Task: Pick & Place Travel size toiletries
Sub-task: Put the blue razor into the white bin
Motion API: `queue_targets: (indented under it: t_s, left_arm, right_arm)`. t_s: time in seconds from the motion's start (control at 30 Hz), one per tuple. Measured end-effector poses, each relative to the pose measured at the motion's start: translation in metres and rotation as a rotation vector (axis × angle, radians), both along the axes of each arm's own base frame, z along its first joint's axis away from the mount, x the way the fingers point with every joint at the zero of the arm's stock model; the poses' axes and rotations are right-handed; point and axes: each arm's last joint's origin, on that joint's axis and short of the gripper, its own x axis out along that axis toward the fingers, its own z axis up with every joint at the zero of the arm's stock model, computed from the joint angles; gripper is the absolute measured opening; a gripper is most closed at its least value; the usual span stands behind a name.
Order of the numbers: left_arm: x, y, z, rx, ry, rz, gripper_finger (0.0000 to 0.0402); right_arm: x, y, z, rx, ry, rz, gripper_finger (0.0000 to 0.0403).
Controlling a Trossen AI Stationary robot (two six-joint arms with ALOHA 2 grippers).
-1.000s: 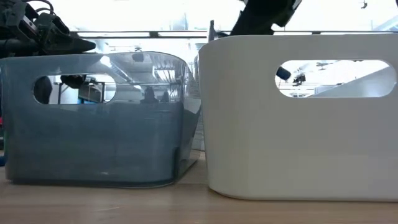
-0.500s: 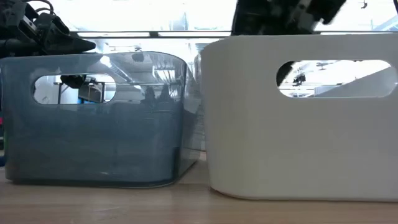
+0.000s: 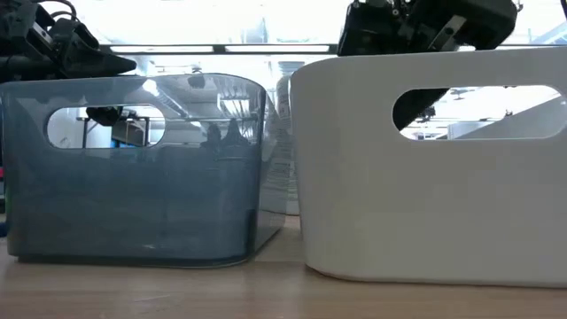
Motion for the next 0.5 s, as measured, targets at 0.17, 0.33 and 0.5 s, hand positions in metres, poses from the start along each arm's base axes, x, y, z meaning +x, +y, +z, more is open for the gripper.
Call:
queue_targets:
  t_s: [0.17,0.33,0.5]
  left_arm:
    - [0.000,0.000,0.000,0.000,0.000,0.000,0.0151]
    - [0.000,0.000,0.000,0.000,0.000,0.000,0.0151]
    - [0.000,0.000,0.000,0.000,0.000,0.000,0.0151]
  right_arm:
    - [-0.002,0.000,-0.006,-0.005,0.019,0.000,0.0056]
    - [-0.001,-0.001,-0.014,-0.010,0.038,-0.001,0.0045]
    - [0.002,-0.003,-0.019,0.001,0.056,-0.032,0.0057]
